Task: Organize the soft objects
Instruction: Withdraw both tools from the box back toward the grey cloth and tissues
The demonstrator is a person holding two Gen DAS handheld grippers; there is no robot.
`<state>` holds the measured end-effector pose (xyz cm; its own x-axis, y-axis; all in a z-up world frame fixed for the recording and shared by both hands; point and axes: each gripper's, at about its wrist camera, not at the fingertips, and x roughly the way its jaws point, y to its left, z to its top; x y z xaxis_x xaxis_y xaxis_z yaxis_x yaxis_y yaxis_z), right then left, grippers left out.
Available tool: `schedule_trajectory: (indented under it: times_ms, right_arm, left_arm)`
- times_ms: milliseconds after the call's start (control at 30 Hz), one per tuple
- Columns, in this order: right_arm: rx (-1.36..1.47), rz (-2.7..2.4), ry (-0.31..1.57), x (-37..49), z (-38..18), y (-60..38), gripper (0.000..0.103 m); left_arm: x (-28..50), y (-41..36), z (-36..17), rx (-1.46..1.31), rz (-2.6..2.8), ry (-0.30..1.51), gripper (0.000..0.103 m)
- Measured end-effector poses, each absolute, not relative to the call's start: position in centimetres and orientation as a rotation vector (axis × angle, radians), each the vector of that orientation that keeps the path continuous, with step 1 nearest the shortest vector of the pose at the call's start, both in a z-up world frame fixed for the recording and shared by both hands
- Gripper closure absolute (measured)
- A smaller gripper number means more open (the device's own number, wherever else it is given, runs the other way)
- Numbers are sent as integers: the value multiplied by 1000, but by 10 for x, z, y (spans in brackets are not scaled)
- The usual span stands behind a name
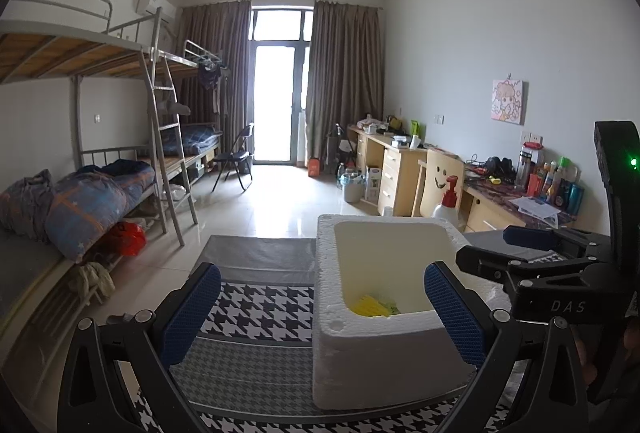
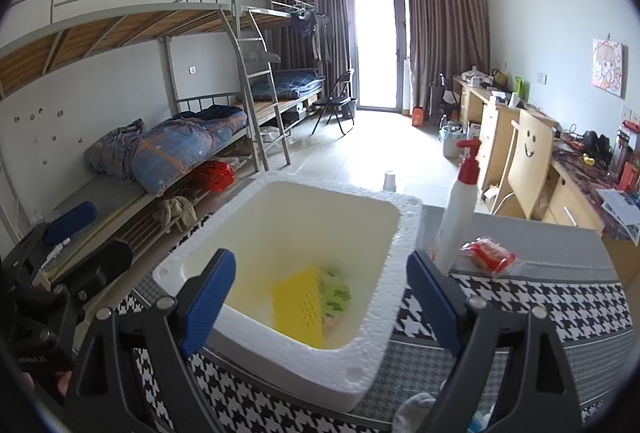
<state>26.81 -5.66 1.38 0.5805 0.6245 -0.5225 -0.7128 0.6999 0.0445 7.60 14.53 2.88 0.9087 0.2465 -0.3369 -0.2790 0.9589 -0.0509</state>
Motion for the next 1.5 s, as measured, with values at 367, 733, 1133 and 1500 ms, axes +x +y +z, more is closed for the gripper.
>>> schedule_trajectory:
  times_ms: [367, 733, 1133, 1500]
  right_arm:
    - [-132, 745, 522, 270, 18, -97, 13]
    - [-104, 705, 509, 268, 22, -132, 13]
    - [-93, 629, 494, 261, 22, -162, 13]
    - [-82, 592, 494, 263, 22, -179, 13]
  left_arm:
    - [83, 115, 35, -80, 236, 335, 1]
    - [84, 84, 38, -59, 186, 333, 1]
    - [87, 66, 39, -58, 129, 331, 1]
    - [89, 56, 37, -58, 80, 342, 1]
